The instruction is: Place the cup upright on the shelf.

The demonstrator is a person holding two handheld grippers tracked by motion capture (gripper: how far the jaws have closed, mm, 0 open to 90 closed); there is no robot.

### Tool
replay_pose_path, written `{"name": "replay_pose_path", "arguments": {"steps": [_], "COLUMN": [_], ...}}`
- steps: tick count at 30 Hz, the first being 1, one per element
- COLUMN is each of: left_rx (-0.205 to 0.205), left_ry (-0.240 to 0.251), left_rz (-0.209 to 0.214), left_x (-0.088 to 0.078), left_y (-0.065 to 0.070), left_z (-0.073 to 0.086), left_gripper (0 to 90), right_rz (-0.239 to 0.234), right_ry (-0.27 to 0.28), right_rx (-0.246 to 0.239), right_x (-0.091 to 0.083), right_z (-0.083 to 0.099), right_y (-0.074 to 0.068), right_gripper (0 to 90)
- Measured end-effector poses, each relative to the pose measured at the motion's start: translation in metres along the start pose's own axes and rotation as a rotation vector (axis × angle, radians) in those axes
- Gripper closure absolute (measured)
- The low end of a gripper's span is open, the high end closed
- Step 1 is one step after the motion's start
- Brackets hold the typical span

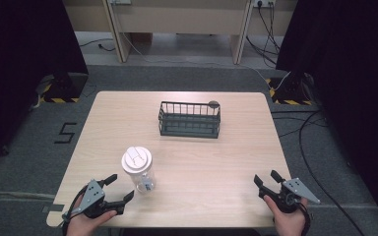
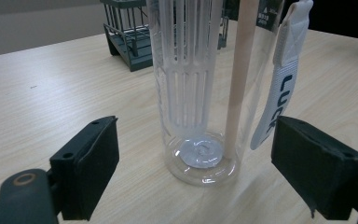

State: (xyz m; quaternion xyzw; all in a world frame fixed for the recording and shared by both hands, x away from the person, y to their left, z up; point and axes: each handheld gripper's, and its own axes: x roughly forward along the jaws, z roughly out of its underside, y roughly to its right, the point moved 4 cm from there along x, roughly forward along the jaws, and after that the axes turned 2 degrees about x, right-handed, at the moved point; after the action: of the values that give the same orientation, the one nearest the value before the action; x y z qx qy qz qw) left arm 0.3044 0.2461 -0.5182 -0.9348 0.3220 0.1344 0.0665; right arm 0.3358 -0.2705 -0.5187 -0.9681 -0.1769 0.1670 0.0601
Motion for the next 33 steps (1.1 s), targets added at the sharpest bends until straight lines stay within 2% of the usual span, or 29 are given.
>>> {"name": "replay_pose_path", "arguments": {"steps": [7,10,14,20,33], "left_rx": [0.009,0.029,0.034,0.03,0.069], "left_ry": [-0.01,-0.017,-0.006,0.001,-0.014], "left_rz": [0.001,0.0,0.003,0.031,0.068], "left_x": [0.005,0.01,0.017,0.025,0.044], "left_y": [0.002,0.002,0.003,0.003,0.003], "left_z": [0.0,-0.002,-0.006,-0.008,-0.009], "left_gripper": [14.5,14.5,14.5,14.5,14.4], "right_rz": [-0.015,-0.023,-0.025,-0.034,-0.039], "right_ry": [-0.015,-0.017,-0.027,-0.042,-0.062], "right_rx": [-0.003,0.001,0.002,0.005,0.012], "right_x": [0.001,0.001,0.003,0.006,0.007], "right_z": [0.003,0.004,0.005,0.007,0.009], "right_y": [-0.003,-0.004,-0.004,-0.005,-0.006], "right_gripper": [28.6,28.6,28.6,28.5,28.5]}}
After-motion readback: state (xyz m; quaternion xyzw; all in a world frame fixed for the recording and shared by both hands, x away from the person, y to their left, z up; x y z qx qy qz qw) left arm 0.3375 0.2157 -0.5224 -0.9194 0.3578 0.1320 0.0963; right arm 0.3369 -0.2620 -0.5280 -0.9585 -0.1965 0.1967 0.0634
